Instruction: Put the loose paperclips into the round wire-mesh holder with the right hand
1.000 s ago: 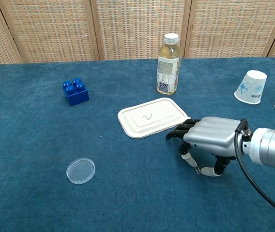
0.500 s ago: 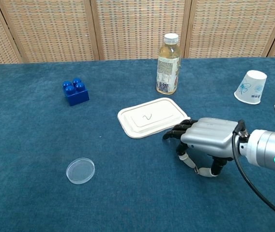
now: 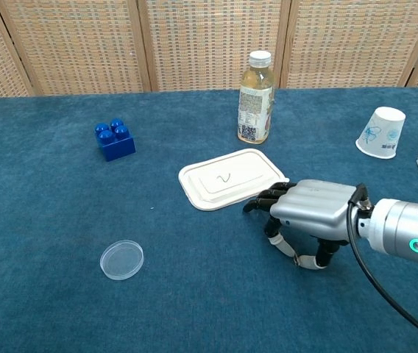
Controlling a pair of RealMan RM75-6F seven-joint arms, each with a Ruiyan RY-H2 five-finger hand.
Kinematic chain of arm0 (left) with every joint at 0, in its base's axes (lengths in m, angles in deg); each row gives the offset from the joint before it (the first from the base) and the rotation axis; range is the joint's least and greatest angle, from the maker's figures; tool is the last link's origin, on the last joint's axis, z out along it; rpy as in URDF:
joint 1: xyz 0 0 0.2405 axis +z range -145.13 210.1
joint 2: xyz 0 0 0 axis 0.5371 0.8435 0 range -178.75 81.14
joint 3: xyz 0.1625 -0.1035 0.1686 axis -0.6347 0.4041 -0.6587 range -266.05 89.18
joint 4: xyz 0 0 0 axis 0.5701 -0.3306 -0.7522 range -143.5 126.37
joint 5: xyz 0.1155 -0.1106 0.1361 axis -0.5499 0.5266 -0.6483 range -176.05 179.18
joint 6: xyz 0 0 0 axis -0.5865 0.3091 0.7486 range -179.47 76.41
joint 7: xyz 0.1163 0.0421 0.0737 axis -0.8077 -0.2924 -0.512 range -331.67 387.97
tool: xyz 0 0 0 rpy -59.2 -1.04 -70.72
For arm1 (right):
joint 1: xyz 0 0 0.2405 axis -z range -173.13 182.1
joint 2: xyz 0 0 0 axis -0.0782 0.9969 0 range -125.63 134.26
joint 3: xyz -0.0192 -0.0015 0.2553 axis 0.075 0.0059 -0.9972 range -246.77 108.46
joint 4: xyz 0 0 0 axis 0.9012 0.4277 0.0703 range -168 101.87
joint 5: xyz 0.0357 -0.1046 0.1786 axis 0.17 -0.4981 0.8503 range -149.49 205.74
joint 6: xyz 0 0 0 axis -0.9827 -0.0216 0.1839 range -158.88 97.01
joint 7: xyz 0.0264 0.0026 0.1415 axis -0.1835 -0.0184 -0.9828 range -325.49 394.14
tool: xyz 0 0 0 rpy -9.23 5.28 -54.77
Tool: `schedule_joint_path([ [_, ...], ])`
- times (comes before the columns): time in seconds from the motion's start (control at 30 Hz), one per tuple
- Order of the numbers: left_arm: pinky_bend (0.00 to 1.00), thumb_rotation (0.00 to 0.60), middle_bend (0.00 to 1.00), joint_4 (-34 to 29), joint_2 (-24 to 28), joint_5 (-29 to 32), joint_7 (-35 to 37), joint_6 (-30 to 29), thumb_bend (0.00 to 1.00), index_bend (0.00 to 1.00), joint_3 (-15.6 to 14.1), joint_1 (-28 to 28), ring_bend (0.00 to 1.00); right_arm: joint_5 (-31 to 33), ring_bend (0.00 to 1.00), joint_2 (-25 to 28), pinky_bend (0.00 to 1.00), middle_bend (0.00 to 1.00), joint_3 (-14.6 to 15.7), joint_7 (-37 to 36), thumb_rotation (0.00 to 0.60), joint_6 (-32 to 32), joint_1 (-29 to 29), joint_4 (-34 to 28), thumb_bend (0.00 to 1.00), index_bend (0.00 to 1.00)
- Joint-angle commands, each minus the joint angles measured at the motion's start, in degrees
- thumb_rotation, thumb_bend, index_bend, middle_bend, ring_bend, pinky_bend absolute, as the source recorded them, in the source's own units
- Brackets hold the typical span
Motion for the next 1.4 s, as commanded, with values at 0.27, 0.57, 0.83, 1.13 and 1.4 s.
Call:
schedule_joint_path([
  [0.27, 0.0, 0.6, 0.0, 0.05, -0.07, 0.16, -0.15, 0.1, 0.0, 0.0, 0.03, -0.04, 0.0, -0.65, 0.0, -0.57, 0.01, 0.06, -0.21, -1.41, 0.6, -0.67, 0.15, 0.73, 0.67, 0.61],
  [0.57, 0.0, 0.6, 0.0, 0.03, -0.05, 0.1, -0.07, 0.1, 0.0, 0.0, -0.01, -0.05, 0.0, -0.73, 0.0, 0.71, 0.01, 0.05, -0.51, -1.72, 0.6, -1.47, 0.49, 0.08, 0.67, 0.61],
  [0.83, 0.0, 0.6, 0.0, -0.08, -0.06, -0.08, -0.22, 0.02, 0.0, 0.0, -0.1, -0.02, 0.0, -1.16, 0.0, 1.63, 0.01, 0.06, -0.23, -1.46, 0.6, -2.1, 0.9, -0.79, 0.67, 0.62],
  [1.13, 0.0, 0.6, 0.0, -0.12, 0.04, -0.13, -0.03, -0.02, 0.0, 0.0, -0.09, -0.02, 0.0, -1.1, 0.0, 2.92, 0.01, 0.05, -0.6, -1.41, 0.6, -2.82, 1.22, -2.08, 0.67, 0.62],
  [1.4, 0.0, 0.6, 0.0, 0.03, 0.1, 0.06, 0.28, 0.25, 0.0, 0.0, -0.01, -0.14, 0.0, -1.75, 0.0, 8.38, 0.01, 0.05, -1.07, -1.92, 0.6, -5.82, 2.51, -5.75, 0.67, 0.62],
])
